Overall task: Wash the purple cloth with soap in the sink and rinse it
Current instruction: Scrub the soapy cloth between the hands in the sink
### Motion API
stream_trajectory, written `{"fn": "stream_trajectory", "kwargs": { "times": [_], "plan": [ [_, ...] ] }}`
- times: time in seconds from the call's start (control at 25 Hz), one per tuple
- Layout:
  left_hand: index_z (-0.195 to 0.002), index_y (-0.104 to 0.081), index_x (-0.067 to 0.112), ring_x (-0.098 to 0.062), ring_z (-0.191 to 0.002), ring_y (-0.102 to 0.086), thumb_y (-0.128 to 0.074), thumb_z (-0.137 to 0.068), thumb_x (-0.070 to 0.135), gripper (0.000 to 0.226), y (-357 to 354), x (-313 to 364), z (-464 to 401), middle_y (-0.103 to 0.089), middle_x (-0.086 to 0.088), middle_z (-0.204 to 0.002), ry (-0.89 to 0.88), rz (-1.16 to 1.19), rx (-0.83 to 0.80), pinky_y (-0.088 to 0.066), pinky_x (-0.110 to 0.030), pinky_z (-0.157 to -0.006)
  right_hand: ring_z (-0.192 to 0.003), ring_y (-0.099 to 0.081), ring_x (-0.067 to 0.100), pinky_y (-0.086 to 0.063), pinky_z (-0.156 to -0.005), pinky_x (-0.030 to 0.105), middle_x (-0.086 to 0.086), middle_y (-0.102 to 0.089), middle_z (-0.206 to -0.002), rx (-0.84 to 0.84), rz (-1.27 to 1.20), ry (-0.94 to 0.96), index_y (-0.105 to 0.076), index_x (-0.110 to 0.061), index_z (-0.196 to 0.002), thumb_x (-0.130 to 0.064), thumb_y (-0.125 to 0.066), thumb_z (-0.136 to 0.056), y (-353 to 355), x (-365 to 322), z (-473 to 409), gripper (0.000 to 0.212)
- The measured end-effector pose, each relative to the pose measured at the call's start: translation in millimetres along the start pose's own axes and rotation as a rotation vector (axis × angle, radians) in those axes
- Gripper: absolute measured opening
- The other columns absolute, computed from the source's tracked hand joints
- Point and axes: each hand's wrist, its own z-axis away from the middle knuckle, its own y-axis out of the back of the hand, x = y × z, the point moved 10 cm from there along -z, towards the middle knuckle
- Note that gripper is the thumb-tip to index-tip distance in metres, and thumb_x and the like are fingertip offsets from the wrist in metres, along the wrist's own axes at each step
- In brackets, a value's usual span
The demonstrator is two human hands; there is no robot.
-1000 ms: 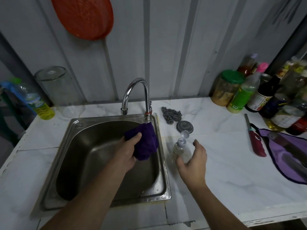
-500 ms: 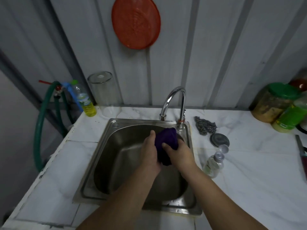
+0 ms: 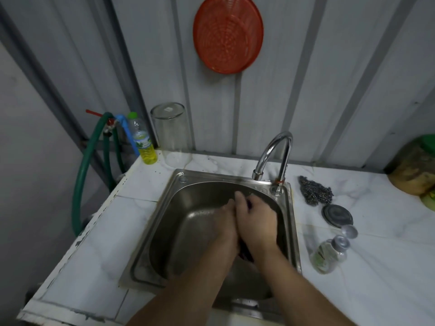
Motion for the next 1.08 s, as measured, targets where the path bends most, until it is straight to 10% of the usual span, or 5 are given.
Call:
{"fn": "stream_trajectory", "kwargs": {
  "times": [0.16, 0.32, 0.56, 0.88, 1.08],
  "plan": [
    [-0.095, -0.073, 0.007, -0.027, -0.083, -0.072, -0.052, -0.096, 0.032, 0.033, 6, 18, -17, -0.076, -0.012, -0.094, -0.028, -0.243, 0.193, -0.057, -0.030, -0.067, -0.093, -0.068, 0.034, -0.050, -0.080, 0.032, 0.014, -0.074, -0.092, -0.091, -0.012, -0.231, -0.072, -0.014, -0.089, -0.045, -0.039, -0.102, 3, 29, -37, 0.047],
    [-0.126, -0.063, -0.007, -0.037, -0.122, -0.062, -0.038, -0.107, 0.036, 0.053, 27, 18, -45, -0.067, -0.018, -0.128, 0.115, -0.236, 0.168, -0.050, -0.038, -0.099, -0.073, -0.069, 0.026, -0.056, -0.072, 0.037, 0.003, -0.072, -0.073, -0.068, -0.078, -0.044, -0.065, -0.017, -0.073, -0.060, -0.030, -0.091, -26, -7, 2, 0.058],
    [-0.075, -0.074, 0.014, -0.030, -0.070, -0.068, -0.064, -0.080, 0.034, 0.024, 9, 21, -35, -0.071, -0.018, -0.077, 0.032, -0.136, 0.176, -0.052, -0.038, -0.064, -0.086, -0.067, 0.031, -0.051, -0.080, 0.033, 0.014, -0.075, -0.096, -0.076, -0.060, -0.358, -0.074, -0.012, -0.086, -0.045, -0.036, -0.100, -18, 44, -42, 0.052],
    [-0.108, -0.067, -0.001, -0.027, -0.086, -0.062, -0.048, -0.102, 0.034, 0.040, 35, 30, -37, -0.066, -0.013, -0.100, 0.076, -0.136, 0.259, -0.046, -0.033, -0.076, -0.076, -0.069, 0.027, -0.060, -0.078, 0.050, 0.004, -0.071, -0.073, -0.109, -0.346, -0.417, -0.066, -0.019, -0.068, -0.045, -0.041, -0.079, -39, 21, 10, 0.038],
    [-0.052, -0.063, 0.017, -0.025, -0.059, -0.063, -0.061, -0.080, 0.029, 0.031, 12, 12, -14, -0.062, -0.005, -0.055, 0.091, -0.118, 0.148, -0.053, -0.031, -0.063, -0.084, -0.070, 0.033, -0.059, -0.083, 0.050, 0.011, -0.073, -0.087, -0.041, -0.306, -0.558, -0.068, -0.018, -0.074, -0.045, -0.046, -0.087, -25, 53, -9, 0.038]
  ]
}}
